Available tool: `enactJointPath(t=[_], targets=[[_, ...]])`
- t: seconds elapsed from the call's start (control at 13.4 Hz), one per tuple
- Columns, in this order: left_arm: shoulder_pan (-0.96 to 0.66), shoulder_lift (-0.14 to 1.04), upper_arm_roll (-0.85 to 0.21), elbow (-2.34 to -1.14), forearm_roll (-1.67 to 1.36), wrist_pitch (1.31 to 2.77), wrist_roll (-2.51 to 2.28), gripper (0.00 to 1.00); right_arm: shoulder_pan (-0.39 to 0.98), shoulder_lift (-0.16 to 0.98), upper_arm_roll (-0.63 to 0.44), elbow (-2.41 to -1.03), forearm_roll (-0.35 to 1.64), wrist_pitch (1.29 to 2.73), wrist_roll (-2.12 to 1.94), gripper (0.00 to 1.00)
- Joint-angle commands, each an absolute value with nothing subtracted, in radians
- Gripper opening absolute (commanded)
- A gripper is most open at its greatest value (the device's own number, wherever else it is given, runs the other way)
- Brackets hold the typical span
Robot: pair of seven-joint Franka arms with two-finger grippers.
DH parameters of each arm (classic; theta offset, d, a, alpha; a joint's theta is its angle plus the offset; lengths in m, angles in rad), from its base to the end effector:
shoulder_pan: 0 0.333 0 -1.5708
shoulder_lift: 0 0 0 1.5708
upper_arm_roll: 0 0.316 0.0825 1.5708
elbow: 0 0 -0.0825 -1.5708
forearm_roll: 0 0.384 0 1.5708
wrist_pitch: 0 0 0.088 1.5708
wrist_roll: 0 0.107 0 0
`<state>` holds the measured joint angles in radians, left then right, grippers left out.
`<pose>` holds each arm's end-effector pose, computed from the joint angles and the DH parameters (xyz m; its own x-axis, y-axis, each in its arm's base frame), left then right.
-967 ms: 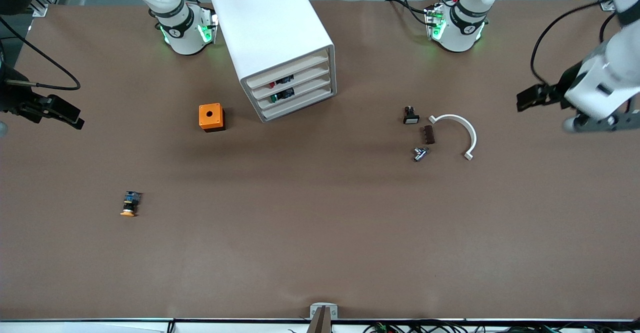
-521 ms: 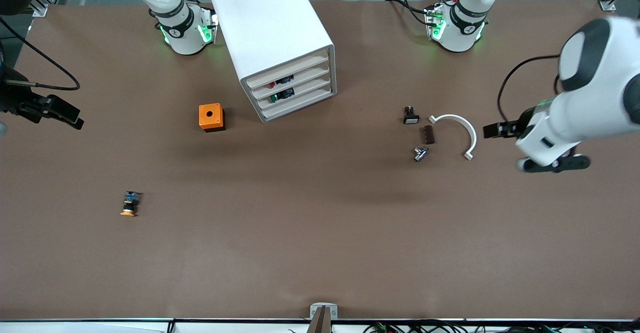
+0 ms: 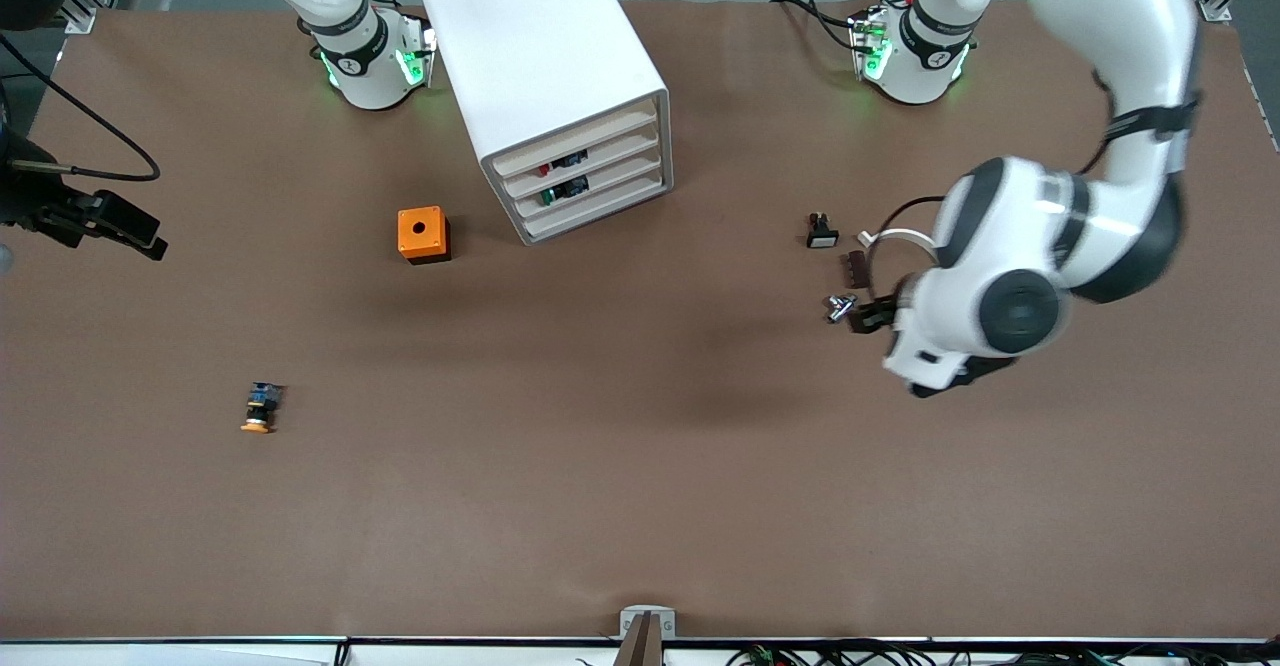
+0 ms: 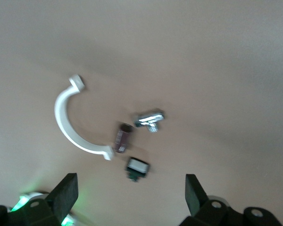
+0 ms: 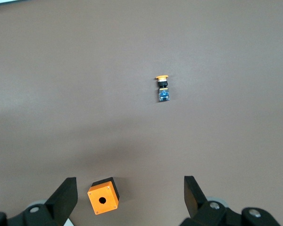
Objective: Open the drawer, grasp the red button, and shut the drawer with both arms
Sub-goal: 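Move the left gripper toward the white drawer cabinet, then hook the left gripper onto the cabinet drawer front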
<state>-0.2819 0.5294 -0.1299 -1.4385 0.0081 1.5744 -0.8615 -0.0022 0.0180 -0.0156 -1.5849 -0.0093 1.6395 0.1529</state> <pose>0.6076 -0.2498 0.3614 0.8431 0.4522 -0.2909 0.3892 -0.8866 -0.2500 0.5664 -0.0109 0.6139 0.9849 -0.1692 0.0376 -0.1695 -0.9855 0.0039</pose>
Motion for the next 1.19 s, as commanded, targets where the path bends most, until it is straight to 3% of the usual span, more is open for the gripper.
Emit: enactJointPath(t=[0.0,0.74,1.12], targets=[[-0.362,0.580,-0.124,-1.402,0.003,1.574,-1.104,1.00,0.005,0.003,-0.020,-1.600,0.003,1.640,0.167,1.00],[-0.503,0.701,-0.124,-1.414,-0.426,1.551,-1.943,1.00,0.002,0.015,-0.020,-1.601,0.002,1.632,0.084,1.00],[-0.512,0.768,-0.124,-1.428,-0.690,1.548,-2.038,0.99,0.003,0.014,-0.020,-1.603,0.003,1.632,0.094,1.00]])
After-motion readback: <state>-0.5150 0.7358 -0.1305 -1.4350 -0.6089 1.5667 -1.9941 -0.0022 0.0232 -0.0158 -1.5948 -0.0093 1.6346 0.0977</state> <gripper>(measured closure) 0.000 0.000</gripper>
